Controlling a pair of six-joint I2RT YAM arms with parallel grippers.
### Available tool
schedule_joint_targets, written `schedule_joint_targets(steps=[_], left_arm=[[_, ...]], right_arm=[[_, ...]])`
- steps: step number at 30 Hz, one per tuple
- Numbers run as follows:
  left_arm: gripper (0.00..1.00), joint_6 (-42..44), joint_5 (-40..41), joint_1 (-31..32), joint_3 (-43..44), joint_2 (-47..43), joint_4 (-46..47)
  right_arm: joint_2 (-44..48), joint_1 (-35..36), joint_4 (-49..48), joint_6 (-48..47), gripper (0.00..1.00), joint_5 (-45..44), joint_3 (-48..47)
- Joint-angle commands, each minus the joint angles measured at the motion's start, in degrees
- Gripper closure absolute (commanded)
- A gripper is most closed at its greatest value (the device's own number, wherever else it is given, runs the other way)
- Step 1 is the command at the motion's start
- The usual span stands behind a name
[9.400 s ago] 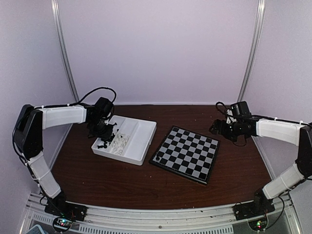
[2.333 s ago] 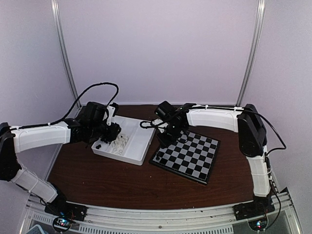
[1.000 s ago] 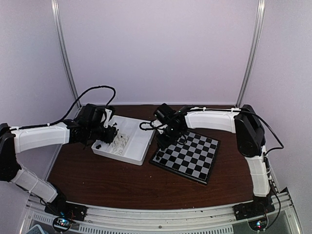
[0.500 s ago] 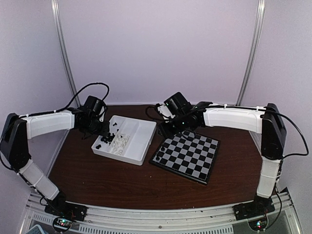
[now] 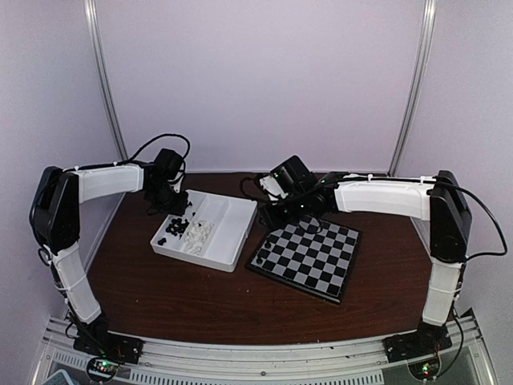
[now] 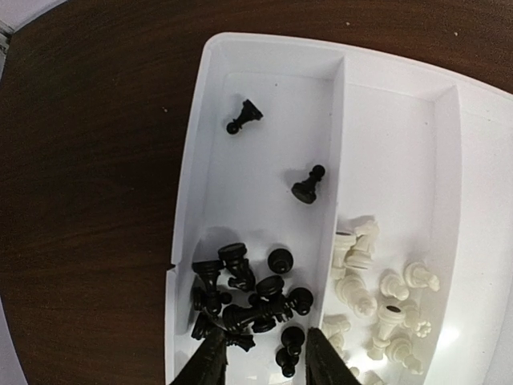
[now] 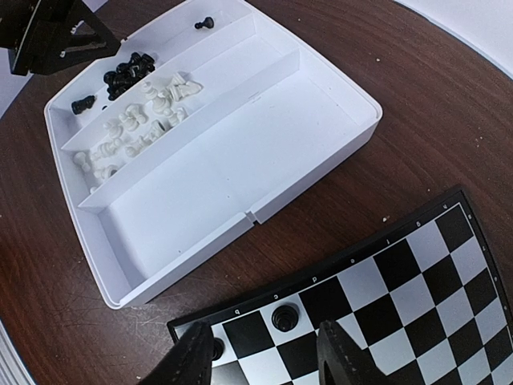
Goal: Set up the chess pieces on the board
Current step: Pick up the chess piece from the storage box.
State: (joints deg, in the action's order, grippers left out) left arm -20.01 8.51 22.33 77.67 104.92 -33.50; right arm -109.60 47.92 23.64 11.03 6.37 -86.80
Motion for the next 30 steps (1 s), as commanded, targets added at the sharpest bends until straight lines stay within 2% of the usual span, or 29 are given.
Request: schedule_joint_targets(steps=[1, 12, 30], left_arm=[[0.66, 0.4, -0.8, -0.5, 4.8, 3.9, -3.9], [0.69, 1.3, -0.7, -0.5, 9.9, 10.0, -5.3], [0.77, 1.6, -0.5, -1.1, 12.3, 14.5, -5.5]], right_arm=[[2.4, 0.4, -1.4, 0.9, 0.53, 0.3, 0.9], [3.3, 0.3, -2.2, 0.9, 0.53, 0.2, 2.1], [3.7, 0.3, -3.0, 1.4, 0.53, -0.6, 3.2]])
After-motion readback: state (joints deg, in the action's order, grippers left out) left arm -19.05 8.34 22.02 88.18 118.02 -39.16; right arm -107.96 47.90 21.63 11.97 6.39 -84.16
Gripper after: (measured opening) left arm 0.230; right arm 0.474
